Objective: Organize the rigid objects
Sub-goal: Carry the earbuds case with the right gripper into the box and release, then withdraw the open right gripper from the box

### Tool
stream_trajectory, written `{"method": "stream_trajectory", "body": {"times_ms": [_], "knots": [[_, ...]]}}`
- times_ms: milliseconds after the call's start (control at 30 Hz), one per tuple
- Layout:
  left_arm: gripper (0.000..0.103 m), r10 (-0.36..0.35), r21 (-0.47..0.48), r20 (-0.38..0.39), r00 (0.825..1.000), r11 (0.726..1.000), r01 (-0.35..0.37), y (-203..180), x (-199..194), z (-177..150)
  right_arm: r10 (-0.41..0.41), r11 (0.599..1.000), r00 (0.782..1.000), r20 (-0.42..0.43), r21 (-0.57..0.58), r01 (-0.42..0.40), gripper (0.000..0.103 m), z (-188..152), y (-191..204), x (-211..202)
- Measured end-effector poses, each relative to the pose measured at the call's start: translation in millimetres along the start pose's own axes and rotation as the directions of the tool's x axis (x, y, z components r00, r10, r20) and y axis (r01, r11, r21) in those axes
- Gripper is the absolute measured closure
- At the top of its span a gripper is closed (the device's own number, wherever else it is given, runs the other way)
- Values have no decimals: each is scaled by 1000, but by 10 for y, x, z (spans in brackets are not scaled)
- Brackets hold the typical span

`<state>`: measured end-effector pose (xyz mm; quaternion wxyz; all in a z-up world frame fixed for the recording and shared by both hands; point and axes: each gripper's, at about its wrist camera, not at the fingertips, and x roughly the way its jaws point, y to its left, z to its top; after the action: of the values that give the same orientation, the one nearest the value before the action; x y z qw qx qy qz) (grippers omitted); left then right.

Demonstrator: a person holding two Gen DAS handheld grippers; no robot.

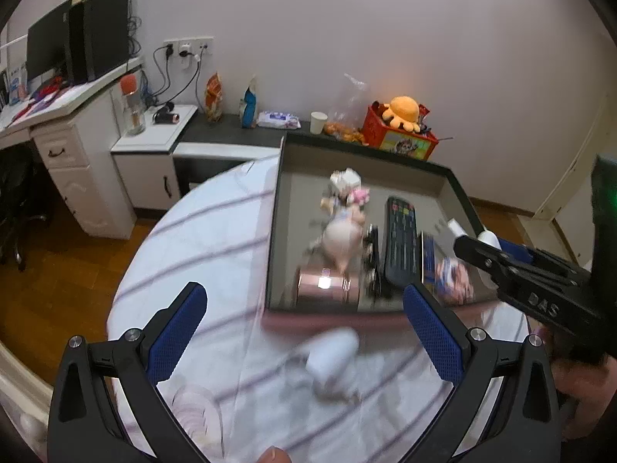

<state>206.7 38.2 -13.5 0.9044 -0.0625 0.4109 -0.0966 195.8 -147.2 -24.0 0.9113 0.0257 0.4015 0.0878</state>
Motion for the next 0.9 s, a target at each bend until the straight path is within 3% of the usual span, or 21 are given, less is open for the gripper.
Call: {"method": "stream_trajectory", "body": {"times_ms": [333, 667, 900], "knots": [[0, 1, 7, -6, 1000, 1000, -1, -34, 537, 464, -63, 997, 995, -77, 42, 66, 54, 670, -557, 838], [0, -3, 7, -26, 1000, 1000, 4, -43, 779, 467, -128, 991, 978, -167, 22, 133, 54, 717, -694, 1276], [0, -5, 6, -27, 1000, 1000, 5, -40, 784, 467, -167, 986, 970, -177, -9, 168, 54, 729, -677, 1326]]}}
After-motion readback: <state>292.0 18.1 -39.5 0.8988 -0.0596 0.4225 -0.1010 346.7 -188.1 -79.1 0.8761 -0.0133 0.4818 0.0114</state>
